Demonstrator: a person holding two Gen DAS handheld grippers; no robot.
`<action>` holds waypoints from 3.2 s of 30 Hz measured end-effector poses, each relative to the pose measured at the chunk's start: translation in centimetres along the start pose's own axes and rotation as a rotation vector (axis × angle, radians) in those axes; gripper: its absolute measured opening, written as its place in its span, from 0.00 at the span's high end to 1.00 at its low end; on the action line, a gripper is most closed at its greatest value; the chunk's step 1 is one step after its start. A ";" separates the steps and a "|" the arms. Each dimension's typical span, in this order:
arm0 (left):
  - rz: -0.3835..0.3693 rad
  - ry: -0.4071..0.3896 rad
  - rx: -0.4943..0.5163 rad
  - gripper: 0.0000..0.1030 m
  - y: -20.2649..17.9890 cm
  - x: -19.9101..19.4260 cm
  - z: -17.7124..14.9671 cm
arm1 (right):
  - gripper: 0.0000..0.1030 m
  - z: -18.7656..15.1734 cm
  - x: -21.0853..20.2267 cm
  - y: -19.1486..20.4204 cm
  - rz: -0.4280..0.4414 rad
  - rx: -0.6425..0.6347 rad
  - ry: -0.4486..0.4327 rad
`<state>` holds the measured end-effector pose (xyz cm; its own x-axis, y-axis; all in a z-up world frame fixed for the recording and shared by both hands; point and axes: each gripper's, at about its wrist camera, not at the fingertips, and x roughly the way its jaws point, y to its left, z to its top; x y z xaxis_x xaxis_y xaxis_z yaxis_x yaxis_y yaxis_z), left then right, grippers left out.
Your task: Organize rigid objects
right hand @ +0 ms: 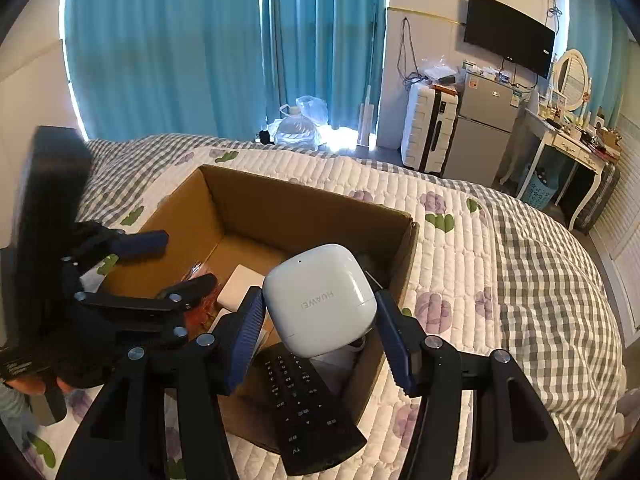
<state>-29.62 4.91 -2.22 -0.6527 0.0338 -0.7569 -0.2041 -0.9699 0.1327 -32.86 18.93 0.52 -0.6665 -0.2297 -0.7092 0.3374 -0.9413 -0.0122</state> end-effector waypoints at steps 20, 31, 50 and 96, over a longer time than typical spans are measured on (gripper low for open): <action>-0.011 -0.150 -0.138 0.32 5.0 -3.7 0.6 | 0.45 0.1 6.8 2.0 -0.015 -0.007 0.176; -0.008 -0.243 -0.134 0.32 4.3 -10.6 0.5 | 0.30 1.7 -0.6 1.7 -0.042 0.065 0.064; 0.021 -0.520 -0.076 0.25 2.1 -35.6 -1.6 | 0.16 2.8 -28.8 7.9 -0.211 0.001 -0.170; 0.085 -0.529 -0.183 0.20 1.2 -16.7 -15.4 | 0.00 -14.1 -14.8 5.4 -0.176 0.149 -0.404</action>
<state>-7.73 -0.49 0.70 -0.9477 0.0241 -0.3183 -0.0358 -0.9989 0.0309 -11.79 20.70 1.05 -0.9207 -0.1129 -0.3735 0.1158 -0.9932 0.0147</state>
